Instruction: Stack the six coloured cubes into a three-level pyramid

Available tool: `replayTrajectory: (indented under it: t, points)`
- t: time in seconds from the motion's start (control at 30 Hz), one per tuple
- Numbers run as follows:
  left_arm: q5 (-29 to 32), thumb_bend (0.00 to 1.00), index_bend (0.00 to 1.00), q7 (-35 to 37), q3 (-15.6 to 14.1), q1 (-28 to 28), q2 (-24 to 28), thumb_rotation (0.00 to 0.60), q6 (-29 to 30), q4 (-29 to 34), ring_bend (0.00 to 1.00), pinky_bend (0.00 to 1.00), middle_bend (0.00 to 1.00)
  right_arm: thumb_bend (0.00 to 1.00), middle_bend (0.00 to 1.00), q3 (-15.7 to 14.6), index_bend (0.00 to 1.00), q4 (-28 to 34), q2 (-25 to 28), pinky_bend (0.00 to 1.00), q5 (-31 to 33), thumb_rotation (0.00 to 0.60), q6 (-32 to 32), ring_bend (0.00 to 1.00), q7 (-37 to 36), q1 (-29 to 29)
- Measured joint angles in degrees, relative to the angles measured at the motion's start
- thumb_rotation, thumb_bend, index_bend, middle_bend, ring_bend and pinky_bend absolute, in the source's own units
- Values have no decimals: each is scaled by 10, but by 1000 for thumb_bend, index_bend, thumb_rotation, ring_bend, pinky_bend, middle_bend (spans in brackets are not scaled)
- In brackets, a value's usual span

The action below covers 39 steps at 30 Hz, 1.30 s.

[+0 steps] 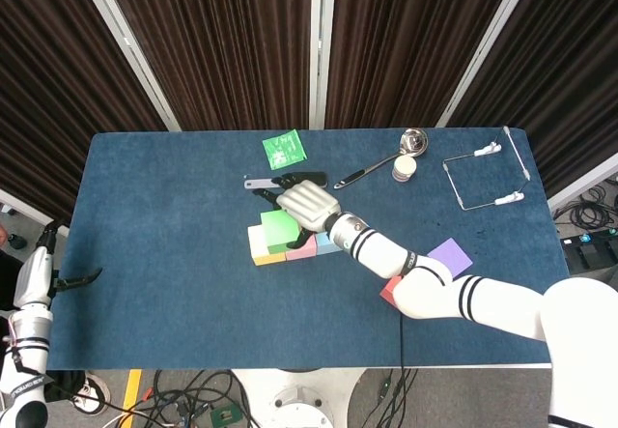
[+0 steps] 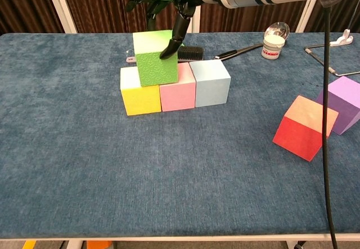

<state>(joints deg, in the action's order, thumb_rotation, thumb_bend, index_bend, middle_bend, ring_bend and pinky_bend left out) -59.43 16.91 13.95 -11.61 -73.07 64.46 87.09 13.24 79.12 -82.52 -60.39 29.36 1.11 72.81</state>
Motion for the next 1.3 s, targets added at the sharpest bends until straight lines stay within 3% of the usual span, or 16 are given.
replayTrajectory:
  t: [0.3, 0.5, 0.83, 1.3]
  points:
    - [-2, 144, 50, 2, 0, -1, 2, 600, -2, 1, 0, 107, 0, 93, 375, 0, 0, 3, 1, 0, 4, 600, 0, 0, 1, -1]
    - [-2, 143, 50, 1, 0, -1, 3, 600, -1, 4, 0, 107, 0, 80, 270, -2, 0, 6, 3, 0, 6, 600, 1, 0, 4, -3]
    - [-1, 143, 50, 5, -1, -1, 1, 600, -5, 0, 0, 107, 0, 70, 200, -4, 0, 5, 4, 0, 15, 600, -5, 0, 5, -1]
    - [-2, 143, 50, 8, -3, 1, 0, 600, -4, -3, 0, 107, 0, 63, 329, -6, 0, 2, -3, 0, 23, 600, 4, 0, 15, -1]
